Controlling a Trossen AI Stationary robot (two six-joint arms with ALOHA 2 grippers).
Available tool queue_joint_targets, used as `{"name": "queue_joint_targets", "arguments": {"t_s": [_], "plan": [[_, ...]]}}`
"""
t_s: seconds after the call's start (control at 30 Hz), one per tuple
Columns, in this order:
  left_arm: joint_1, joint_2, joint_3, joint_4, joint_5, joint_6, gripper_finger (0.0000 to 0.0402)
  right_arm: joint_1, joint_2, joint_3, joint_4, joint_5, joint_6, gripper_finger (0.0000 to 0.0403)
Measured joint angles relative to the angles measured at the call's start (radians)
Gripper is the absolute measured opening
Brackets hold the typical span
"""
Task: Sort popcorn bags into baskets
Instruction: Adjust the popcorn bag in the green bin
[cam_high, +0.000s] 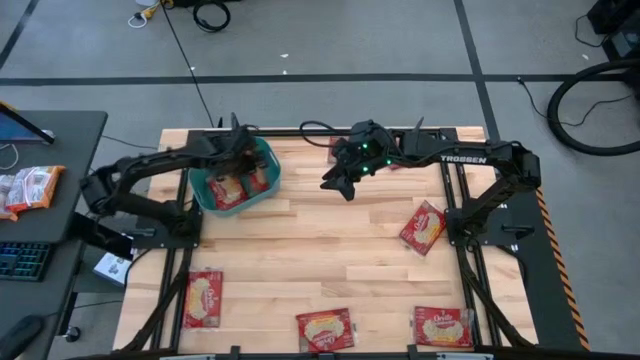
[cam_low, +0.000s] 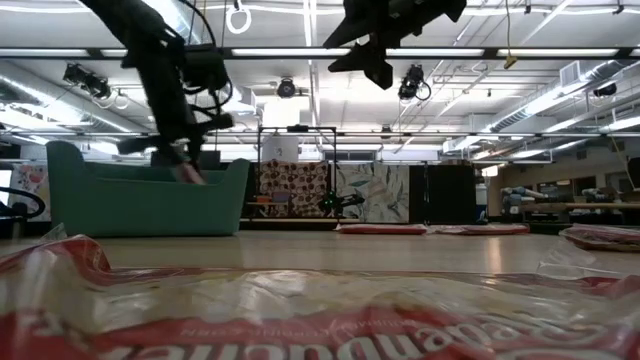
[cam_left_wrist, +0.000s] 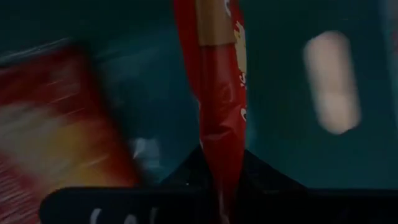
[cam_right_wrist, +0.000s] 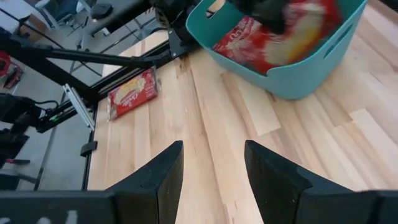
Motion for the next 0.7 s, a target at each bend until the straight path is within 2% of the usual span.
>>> {"name": "queue_joint_targets", "arguments": {"t_s": [0.13,0.3,0.5,0.7], "plan": [[-0.016,0.066,0.0,0.151,-0.003,-0.059,0.0038,0.002,0.0,0.0,-0.002,0.0,0.001,0.0176],[-0.052,0.155,0.001,0.174,-0.026,-0.154,0.0036,0.002,0.0,0.0,-0.022,0.0,0.026,0.0176],[-0.128,0.226,0.002,0.325,-0.03,-0.158,0.0033,0.012,0.0,0.0,-0.041,0.001,0.038,0.0176],[-0.164,0.262,0.002,0.261,-0.025,-0.142,0.0075,0.013,0.001,0.0,-0.04,0.005,0.053,0.0176]]}}
